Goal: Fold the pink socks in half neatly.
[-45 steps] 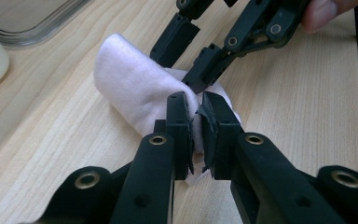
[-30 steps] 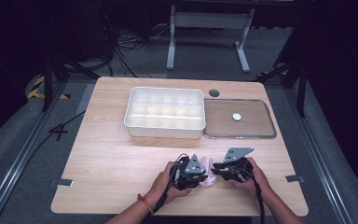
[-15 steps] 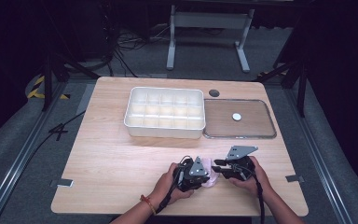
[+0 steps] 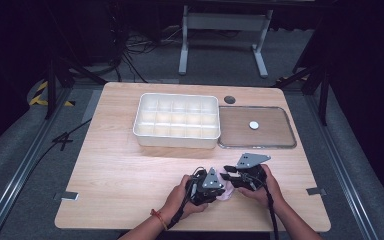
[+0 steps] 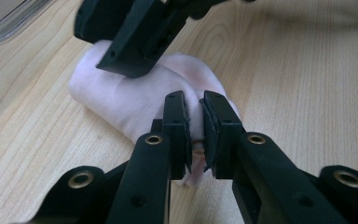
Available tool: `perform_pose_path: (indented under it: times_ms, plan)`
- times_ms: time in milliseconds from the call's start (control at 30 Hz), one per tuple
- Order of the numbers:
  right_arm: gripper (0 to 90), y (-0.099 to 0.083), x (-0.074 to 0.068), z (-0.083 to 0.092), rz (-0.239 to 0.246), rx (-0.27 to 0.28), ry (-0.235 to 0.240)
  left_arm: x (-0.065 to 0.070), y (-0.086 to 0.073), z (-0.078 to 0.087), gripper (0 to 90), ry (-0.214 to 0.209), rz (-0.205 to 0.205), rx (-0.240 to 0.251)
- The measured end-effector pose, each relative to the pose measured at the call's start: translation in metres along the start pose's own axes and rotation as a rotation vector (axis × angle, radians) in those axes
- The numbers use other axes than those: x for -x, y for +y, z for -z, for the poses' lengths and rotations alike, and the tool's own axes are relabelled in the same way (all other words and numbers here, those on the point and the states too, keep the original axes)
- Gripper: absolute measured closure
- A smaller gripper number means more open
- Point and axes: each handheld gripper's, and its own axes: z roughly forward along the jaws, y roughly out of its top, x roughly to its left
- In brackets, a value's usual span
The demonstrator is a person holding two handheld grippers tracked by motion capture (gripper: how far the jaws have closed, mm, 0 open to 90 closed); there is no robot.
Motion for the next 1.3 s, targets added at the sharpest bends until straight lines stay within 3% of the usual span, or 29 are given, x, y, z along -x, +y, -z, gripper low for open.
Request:
perform_pose_path:
  times_ms: [100,200,333,467,600,667,800,867,1200,1300]
  plan:
    - [69.4,-0.005,0.004,-0.002,-0.016,-0.019,0.007,0.000,0.000,0.000,79.9,-0.001,-0.008,0.003]
    - [72.7,-0.007,0.004,-0.001,-0.001,-0.027,0.013,0.001,0.000,0.002,79.3,0.001,-0.018,-0.003]
    - [76.0,-0.010,0.005,0.000,-0.006,-0.029,0.025,0.004,0.000,0.008,78.7,-0.025,-0.040,-0.010]
    - [77.2,-0.013,0.006,0.001,-0.006,-0.025,0.029,0.000,-0.001,0.024,79.0,-0.070,-0.033,0.041]
    - [77.5,-0.013,0.006,0.000,-0.015,-0.026,0.039,-0.009,-0.001,0.033,80.4,-0.047,0.020,0.113]
    - [77.8,-0.013,0.006,0.000,-0.007,-0.022,0.039,-0.012,-0.001,0.029,82.0,-0.038,0.037,0.120]
    - [77.9,-0.014,0.006,0.000,-0.001,-0.019,0.050,-0.005,0.000,0.013,83.2,-0.064,-0.004,0.095]
    - [77.7,-0.014,0.005,0.000,0.007,-0.016,0.042,0.003,-0.001,0.005,83.8,-0.072,-0.060,0.047]
    - [77.1,-0.013,0.003,0.001,0.043,-0.017,0.019,0.009,-0.005,-0.003,85.7,-0.063,-0.082,0.032]
    - [77.7,-0.011,0.004,0.004,0.049,-0.019,-0.011,0.008,-0.006,-0.004,85.8,-0.065,-0.074,0.035]
